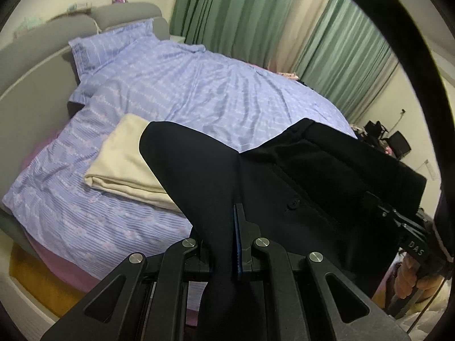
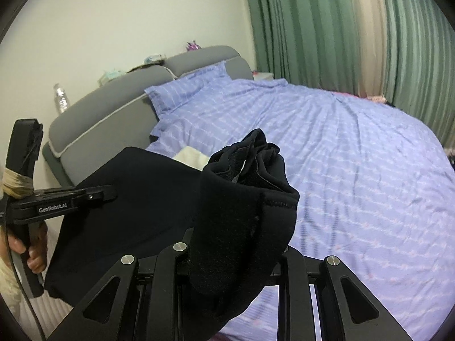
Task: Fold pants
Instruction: 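Lift the trouser bundle with both grippers and carry it toward the pillows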
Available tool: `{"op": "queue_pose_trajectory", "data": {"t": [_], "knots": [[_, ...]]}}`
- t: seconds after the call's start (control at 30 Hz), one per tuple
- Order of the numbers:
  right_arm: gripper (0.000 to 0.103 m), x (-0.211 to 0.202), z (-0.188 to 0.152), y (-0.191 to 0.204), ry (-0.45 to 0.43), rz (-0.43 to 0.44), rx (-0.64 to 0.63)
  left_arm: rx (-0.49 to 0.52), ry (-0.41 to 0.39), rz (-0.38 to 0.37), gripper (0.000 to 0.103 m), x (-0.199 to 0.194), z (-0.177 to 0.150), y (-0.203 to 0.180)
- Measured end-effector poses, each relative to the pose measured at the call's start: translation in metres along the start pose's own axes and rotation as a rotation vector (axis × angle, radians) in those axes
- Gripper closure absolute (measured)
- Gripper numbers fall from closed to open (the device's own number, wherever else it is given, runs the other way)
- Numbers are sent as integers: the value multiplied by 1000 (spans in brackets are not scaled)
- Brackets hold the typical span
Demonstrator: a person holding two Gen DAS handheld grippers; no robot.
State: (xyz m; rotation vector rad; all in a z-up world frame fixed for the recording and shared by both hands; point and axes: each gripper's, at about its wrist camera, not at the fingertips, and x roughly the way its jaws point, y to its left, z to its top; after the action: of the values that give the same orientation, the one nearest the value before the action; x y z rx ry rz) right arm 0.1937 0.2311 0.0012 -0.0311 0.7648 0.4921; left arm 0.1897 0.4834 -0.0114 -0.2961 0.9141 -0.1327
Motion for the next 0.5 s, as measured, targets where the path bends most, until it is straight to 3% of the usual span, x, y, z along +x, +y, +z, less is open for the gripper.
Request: {"op": "queue_pose_trajectory", "data": {"t": [0.2, 0.5], "knots": [[78, 59, 12, 63, 67, -61, 82, 107, 79, -19, 92, 20, 34, 86], [78, 150, 45, 100, 81, -169, 179, 215, 117, -71, 92, 82, 119, 161]]}}
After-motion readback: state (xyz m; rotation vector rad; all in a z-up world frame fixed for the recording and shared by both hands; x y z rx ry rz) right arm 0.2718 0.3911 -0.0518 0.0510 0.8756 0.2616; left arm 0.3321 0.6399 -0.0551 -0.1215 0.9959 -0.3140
